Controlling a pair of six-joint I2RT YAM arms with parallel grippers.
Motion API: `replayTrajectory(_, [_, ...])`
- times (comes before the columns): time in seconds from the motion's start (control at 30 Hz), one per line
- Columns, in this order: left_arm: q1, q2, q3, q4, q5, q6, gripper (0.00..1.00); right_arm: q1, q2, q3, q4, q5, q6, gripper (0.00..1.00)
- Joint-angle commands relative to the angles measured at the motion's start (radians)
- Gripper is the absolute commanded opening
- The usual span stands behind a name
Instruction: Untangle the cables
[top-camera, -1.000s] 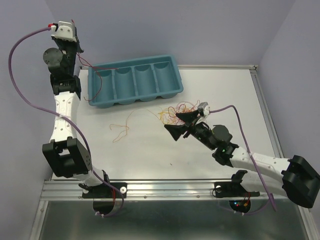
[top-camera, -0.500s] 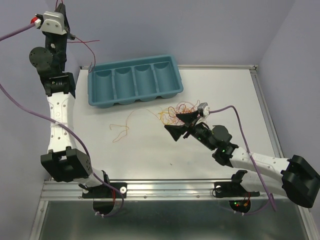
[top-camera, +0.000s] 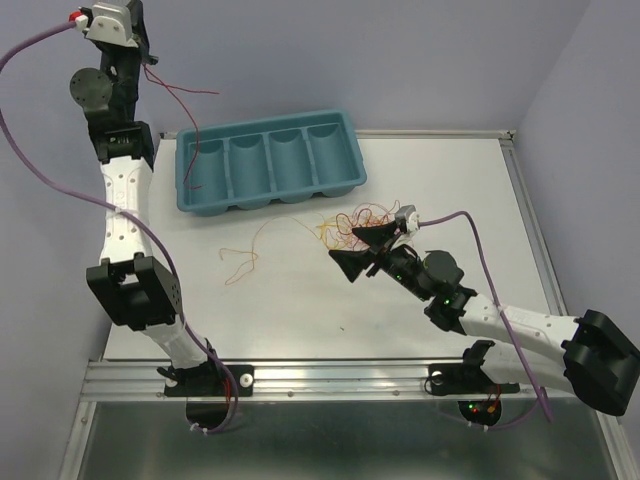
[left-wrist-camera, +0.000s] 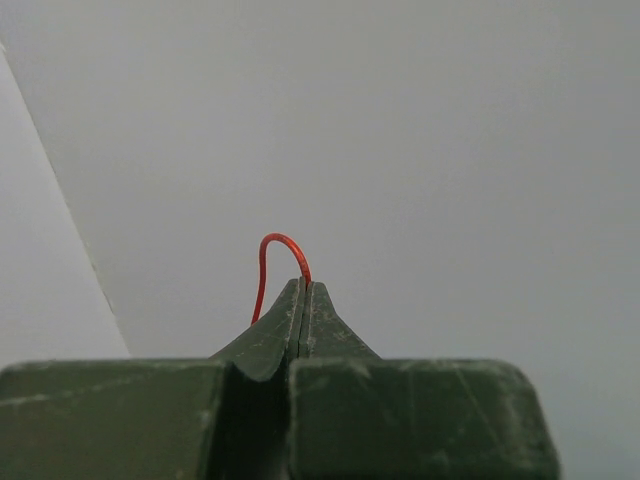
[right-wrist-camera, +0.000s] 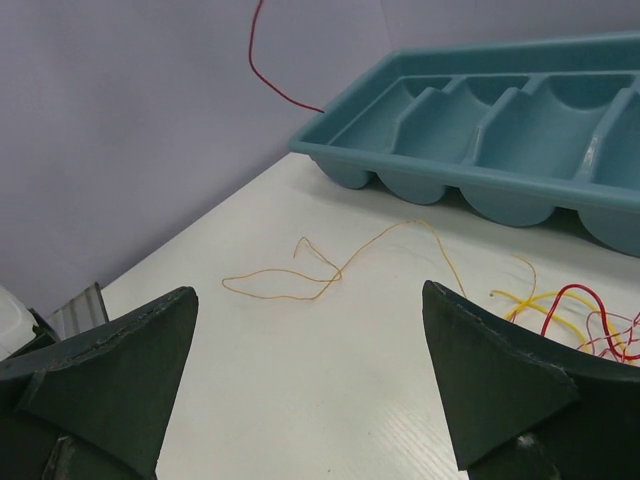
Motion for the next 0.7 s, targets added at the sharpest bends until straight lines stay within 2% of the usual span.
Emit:
replayTrajectory(0.0, [-0.001, -0.009, -0.05, 0.057, 0.025, -0.011, 0.0, -0.005, 0.009, -0.014, 0.057, 0.004, 0.006, 0.98])
replayTrajectory(0.23, [0.017, -0.032, -0.255, 0.141, 0.038, 0.006, 0.0, -0.004, 0.016, -0.014, 0.057, -0.002, 0.015, 0.98])
replayTrajectory(0.43, [0.046, -0.119, -0.507, 0.256, 0.082, 0.031, 0.0, -0.004, 0.015, -0.016, 0.055, 0.0, 0.017, 0.98])
replayTrajectory(0.67, [0.045, -0.182, -0.7, 0.23, 0.112, 0.138, 0.0, -0.004, 0.021, -0.014, 0.057, -0.01, 0.024, 0.98])
